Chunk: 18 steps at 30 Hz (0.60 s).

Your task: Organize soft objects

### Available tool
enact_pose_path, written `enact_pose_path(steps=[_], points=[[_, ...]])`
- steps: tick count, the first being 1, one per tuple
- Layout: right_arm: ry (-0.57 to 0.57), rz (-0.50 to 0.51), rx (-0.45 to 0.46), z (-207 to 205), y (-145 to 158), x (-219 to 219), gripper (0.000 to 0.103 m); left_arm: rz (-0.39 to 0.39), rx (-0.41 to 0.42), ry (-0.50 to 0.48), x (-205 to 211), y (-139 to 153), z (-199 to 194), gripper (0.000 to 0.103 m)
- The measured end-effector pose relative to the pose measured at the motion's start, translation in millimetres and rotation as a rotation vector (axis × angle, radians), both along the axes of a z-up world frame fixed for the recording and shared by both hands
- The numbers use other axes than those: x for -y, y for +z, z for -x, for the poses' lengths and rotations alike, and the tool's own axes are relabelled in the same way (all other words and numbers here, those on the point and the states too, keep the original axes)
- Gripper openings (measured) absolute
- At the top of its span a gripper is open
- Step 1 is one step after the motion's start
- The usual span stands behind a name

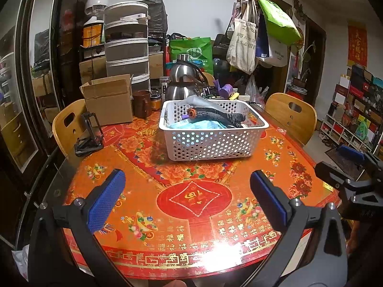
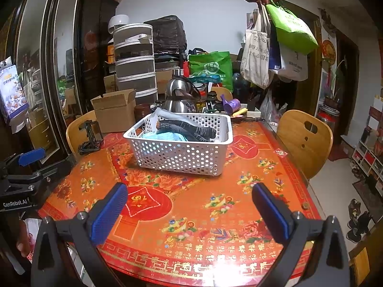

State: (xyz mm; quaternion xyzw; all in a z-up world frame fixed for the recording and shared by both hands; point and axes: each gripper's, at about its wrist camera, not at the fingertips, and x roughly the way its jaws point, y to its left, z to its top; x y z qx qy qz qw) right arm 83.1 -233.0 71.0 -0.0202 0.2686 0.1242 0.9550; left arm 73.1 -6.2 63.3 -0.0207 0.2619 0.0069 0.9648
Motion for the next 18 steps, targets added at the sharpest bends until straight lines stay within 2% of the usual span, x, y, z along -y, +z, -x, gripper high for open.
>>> enact_pose_path(steps=[18], points=[[0.001,0.005,0.003,0.8,-0.4,-0.8,0.103,-0.012,-0.005,-0.015,3.7,-1.0,1.8,0.103]])
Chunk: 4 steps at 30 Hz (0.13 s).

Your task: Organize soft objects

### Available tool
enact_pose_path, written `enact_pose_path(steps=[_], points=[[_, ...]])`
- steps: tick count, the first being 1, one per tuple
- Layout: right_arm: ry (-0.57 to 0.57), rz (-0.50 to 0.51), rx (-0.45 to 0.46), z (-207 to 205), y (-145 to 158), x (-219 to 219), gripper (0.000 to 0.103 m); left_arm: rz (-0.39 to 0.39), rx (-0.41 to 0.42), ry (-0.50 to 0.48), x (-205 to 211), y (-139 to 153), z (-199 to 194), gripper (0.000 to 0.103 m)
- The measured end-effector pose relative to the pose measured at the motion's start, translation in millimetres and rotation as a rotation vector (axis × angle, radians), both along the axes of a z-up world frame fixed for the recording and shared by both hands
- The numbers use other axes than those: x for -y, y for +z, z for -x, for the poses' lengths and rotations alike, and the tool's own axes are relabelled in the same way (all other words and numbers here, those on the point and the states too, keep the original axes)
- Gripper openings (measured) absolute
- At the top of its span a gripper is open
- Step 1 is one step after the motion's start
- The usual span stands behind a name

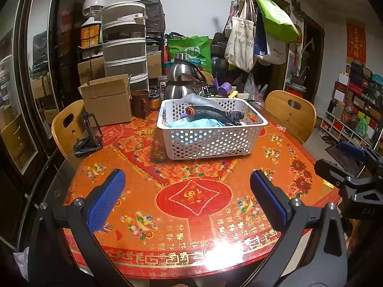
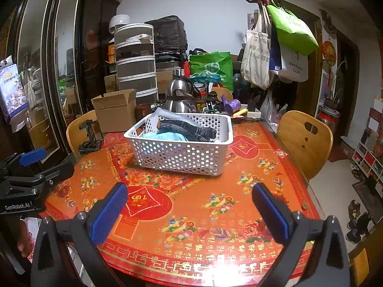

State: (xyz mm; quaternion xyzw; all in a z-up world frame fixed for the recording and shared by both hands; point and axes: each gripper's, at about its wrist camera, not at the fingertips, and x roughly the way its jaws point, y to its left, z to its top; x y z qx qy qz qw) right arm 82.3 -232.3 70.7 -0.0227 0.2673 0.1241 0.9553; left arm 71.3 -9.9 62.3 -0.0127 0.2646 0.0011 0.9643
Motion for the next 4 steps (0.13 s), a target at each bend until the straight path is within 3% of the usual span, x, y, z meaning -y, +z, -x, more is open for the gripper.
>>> enact_pose_path(steps=[4], points=[[0.001,-0.001,-0.001,0.6,-0.4,-1.2,0.103,0.004,0.007,-0.004,-0.8,0.6,0.6,0.103]])
